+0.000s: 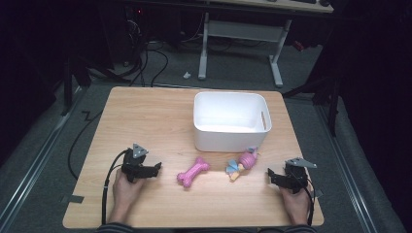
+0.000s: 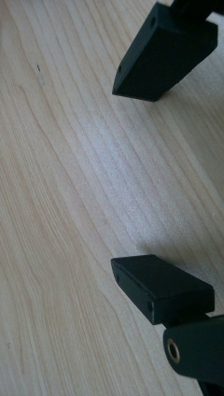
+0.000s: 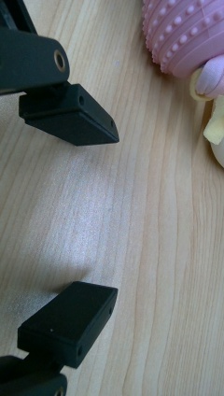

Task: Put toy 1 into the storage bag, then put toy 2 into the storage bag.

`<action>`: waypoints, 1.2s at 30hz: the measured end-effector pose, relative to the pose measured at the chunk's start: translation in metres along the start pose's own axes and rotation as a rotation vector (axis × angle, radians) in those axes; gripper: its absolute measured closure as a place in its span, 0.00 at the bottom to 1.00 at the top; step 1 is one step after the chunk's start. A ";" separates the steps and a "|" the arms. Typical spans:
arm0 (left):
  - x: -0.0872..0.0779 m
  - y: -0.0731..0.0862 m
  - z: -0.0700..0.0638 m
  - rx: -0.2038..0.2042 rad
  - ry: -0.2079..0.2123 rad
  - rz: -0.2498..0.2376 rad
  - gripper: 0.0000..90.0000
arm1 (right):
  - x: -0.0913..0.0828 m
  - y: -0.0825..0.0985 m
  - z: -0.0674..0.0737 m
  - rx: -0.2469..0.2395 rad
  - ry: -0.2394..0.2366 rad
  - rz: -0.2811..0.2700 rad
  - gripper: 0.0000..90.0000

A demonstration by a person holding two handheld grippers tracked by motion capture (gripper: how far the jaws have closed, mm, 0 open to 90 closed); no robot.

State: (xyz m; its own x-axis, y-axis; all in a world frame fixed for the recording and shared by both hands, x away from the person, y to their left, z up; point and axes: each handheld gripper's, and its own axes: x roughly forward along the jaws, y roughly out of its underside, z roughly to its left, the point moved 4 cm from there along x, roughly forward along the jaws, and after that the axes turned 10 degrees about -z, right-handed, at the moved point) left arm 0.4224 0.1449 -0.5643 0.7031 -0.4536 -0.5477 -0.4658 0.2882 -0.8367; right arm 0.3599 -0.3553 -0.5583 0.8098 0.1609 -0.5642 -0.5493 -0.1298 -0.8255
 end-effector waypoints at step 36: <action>-0.001 -0.002 -0.001 0.012 0.018 0.017 0.19 | 0.000 0.000 0.000 0.006 0.004 0.004 0.25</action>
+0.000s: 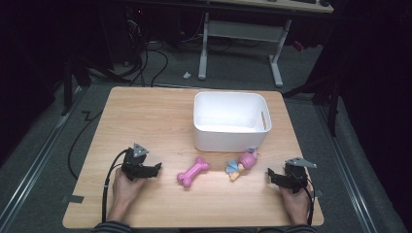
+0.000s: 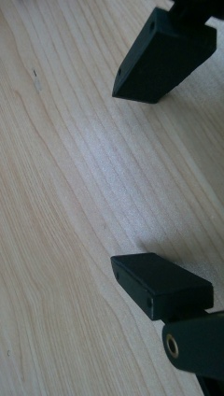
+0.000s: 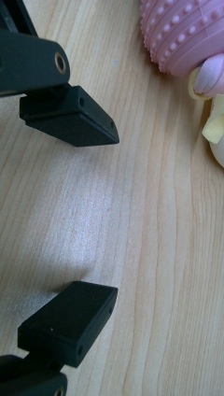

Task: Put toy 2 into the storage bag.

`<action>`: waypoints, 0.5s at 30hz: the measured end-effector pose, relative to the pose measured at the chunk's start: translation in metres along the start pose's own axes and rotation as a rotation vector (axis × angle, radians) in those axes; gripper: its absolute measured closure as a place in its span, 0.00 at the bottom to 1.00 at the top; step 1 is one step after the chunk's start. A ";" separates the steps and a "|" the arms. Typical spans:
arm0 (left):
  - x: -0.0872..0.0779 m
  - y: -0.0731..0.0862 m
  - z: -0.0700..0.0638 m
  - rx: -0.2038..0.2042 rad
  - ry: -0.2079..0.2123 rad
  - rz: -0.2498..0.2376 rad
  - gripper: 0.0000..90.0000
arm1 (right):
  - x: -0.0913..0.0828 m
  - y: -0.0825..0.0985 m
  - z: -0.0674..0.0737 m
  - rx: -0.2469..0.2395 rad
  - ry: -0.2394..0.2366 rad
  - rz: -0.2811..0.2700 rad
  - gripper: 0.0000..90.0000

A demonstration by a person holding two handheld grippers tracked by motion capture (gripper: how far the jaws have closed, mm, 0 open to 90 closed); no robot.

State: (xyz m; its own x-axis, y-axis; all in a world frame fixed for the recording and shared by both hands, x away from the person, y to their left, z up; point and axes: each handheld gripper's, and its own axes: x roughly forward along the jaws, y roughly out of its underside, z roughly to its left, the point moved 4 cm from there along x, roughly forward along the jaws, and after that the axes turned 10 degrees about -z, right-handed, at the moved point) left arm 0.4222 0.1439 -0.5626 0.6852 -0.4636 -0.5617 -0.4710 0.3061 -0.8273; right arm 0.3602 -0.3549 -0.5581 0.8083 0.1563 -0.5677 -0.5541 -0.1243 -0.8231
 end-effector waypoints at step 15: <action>-0.005 -0.004 -0.013 0.013 0.053 0.011 0.19 | 0.000 0.000 0.000 -0.007 -0.004 -0.005 0.26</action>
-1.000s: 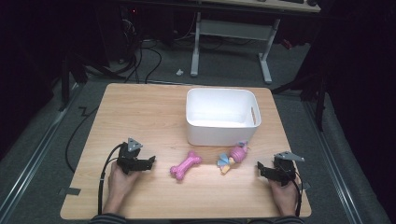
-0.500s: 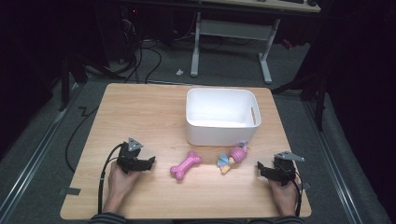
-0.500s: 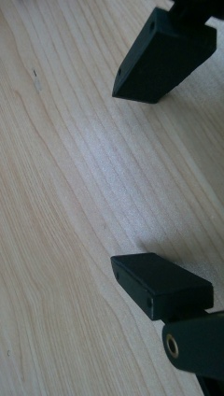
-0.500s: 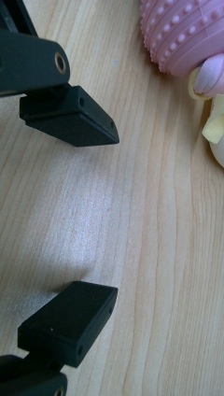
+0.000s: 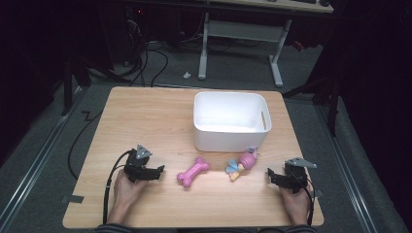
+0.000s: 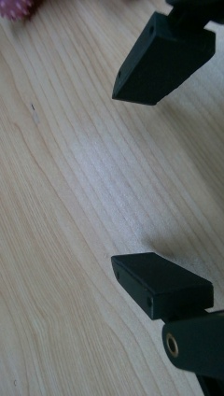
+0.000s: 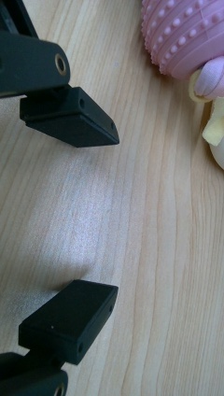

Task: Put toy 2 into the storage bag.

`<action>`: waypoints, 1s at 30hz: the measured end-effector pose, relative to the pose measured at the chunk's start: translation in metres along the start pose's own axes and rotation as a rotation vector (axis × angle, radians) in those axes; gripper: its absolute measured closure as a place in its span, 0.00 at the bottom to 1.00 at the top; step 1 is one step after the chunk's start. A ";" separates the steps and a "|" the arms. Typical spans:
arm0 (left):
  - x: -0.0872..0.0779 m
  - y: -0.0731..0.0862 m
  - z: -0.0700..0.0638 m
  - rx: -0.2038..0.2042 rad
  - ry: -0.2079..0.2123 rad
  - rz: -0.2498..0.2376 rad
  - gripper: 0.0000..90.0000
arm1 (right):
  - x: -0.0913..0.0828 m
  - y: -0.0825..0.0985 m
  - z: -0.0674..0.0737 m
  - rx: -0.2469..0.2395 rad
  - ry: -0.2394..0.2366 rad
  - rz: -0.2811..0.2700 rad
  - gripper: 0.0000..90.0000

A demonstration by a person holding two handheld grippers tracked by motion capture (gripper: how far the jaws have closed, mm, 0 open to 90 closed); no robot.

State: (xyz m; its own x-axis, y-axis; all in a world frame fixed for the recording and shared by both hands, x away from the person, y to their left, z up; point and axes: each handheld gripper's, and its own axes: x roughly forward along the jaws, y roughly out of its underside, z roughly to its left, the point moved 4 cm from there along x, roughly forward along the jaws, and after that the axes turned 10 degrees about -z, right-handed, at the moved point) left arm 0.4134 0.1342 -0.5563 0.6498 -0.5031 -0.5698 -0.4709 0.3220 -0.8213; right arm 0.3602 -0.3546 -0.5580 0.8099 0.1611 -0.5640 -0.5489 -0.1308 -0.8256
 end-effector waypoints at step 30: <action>-0.016 -0.016 -0.018 -0.033 0.100 -0.032 0.24 | 0.000 0.000 0.000 0.000 0.000 0.000 0.26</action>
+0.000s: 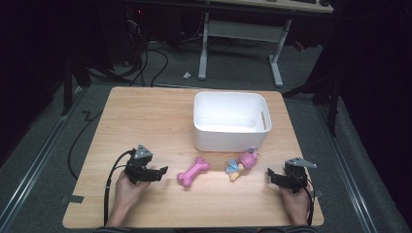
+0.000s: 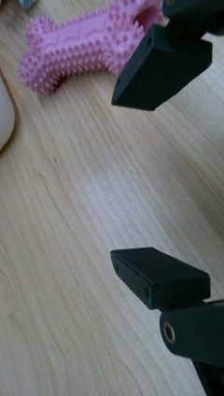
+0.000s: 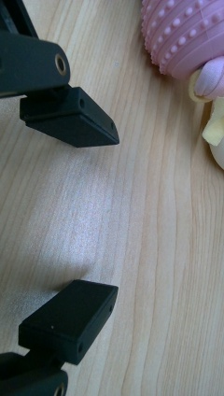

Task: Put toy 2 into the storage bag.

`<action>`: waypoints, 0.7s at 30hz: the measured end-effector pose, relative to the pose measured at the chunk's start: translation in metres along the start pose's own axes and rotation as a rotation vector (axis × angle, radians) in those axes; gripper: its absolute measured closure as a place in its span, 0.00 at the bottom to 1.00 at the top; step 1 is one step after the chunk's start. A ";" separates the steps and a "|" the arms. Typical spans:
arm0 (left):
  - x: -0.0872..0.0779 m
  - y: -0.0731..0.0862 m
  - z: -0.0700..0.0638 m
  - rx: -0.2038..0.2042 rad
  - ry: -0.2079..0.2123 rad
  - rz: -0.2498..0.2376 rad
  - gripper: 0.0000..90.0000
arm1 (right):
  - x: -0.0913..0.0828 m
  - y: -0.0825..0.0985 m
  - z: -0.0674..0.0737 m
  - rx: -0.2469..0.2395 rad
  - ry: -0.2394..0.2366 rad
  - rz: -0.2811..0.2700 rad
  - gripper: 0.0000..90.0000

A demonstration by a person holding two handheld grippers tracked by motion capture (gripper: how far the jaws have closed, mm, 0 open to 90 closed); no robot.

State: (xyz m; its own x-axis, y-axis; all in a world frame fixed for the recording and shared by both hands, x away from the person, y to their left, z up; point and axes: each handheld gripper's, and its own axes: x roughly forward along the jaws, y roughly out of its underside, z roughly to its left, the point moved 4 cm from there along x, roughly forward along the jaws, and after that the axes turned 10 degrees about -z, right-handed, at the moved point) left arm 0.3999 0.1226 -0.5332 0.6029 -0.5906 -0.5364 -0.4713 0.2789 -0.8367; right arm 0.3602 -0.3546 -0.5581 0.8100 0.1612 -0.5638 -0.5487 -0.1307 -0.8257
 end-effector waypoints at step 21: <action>0.006 -0.026 -0.030 0.072 0.059 0.018 0.26 | 0.000 0.000 0.000 -0.002 -0.003 0.000 0.26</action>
State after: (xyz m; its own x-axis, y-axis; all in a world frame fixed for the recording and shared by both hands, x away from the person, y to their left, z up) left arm 0.3960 0.0888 -0.5115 0.5547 -0.6282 -0.5456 -0.4330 0.3420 -0.8340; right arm 0.3599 -0.3544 -0.5580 0.8092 0.1639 -0.5642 -0.5486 -0.1330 -0.8254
